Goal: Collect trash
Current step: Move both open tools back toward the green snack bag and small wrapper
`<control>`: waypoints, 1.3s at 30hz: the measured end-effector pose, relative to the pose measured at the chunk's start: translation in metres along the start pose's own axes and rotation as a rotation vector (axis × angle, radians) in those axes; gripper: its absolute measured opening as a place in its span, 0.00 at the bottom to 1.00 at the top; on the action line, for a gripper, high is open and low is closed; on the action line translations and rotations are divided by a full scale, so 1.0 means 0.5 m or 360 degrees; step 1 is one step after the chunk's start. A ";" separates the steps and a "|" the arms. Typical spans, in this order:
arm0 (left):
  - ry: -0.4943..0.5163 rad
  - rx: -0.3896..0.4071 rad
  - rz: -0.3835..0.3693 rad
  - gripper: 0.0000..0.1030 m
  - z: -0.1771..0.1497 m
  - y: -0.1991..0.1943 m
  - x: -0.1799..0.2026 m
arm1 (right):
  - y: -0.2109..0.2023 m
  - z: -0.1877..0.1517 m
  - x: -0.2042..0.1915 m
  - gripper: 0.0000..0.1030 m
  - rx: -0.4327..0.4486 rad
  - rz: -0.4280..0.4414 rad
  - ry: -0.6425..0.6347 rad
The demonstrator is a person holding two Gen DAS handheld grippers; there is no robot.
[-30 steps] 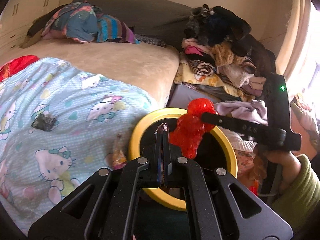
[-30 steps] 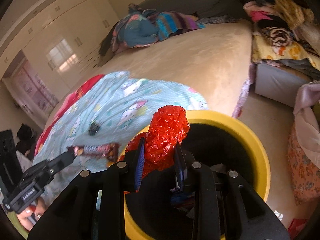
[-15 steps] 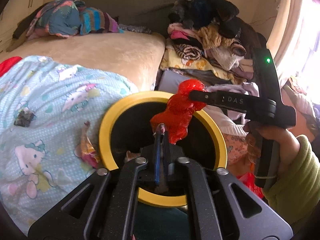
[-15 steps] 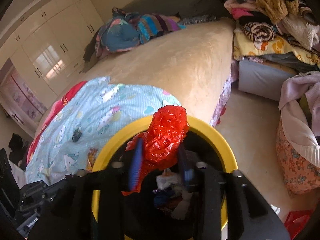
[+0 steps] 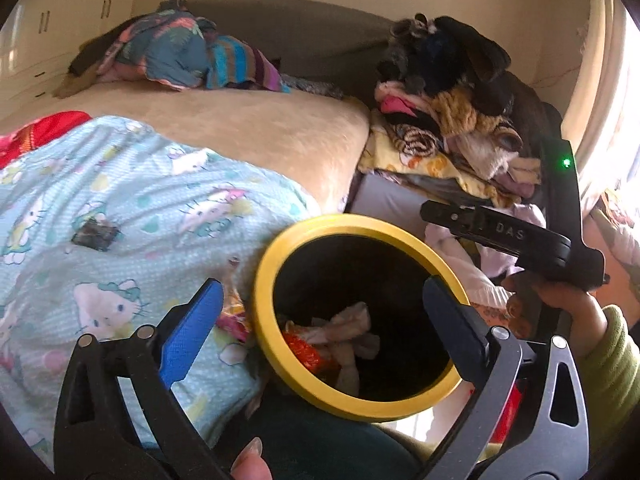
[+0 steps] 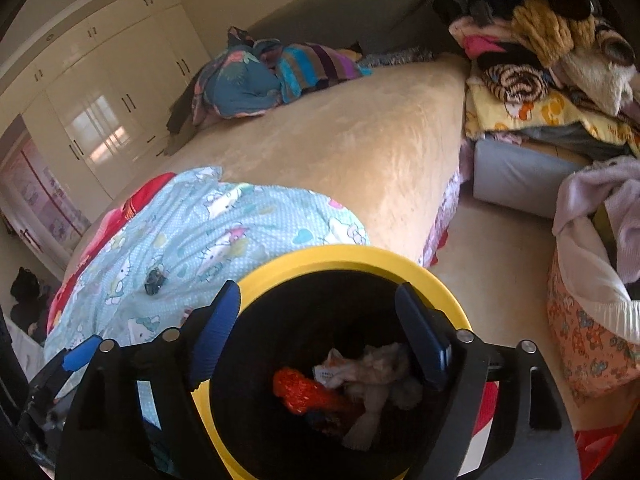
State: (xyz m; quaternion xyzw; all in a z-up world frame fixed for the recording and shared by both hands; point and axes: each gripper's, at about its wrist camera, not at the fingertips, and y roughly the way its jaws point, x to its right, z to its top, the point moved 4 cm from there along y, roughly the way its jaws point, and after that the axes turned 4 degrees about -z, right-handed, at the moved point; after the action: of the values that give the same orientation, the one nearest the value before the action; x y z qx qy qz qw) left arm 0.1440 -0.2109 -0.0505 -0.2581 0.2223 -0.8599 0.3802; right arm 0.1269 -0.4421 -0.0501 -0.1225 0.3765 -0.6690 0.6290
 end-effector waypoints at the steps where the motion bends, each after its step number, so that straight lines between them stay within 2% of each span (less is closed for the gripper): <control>1: -0.0002 0.0017 0.0017 0.89 0.002 -0.008 -0.002 | -0.003 0.002 -0.003 0.76 0.0007 0.0004 -0.0007; 16: -0.0042 0.0150 0.0120 0.89 0.024 -0.076 -0.030 | -0.028 0.010 -0.072 0.78 0.0052 0.0077 -0.0121; 22: -0.0088 0.0198 0.0193 0.89 0.031 -0.101 -0.070 | -0.028 0.000 -0.126 0.78 0.0054 0.0143 -0.0204; 27: -0.0194 0.0213 0.0298 0.89 0.029 -0.115 -0.149 | -0.003 -0.032 -0.202 0.78 0.0002 0.0230 -0.0349; 30: -0.0305 0.0174 0.0366 0.89 0.021 -0.112 -0.214 | 0.023 -0.055 -0.244 0.78 -0.0054 0.0266 -0.0434; 34: -0.0534 0.0148 0.0343 0.89 0.015 -0.108 -0.301 | 0.074 -0.090 -0.299 0.78 -0.0155 0.0292 -0.0541; 39: -0.0634 0.0137 0.0402 0.89 0.013 -0.096 -0.379 | 0.141 -0.127 -0.342 0.66 -0.0286 0.0290 -0.0607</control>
State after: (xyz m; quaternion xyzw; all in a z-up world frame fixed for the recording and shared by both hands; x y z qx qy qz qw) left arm 0.2317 -0.0369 -0.0698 -0.3762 0.1367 -0.7464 0.5317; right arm 0.1698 -0.2549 -0.0873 -0.2677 0.3183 -0.5380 0.7332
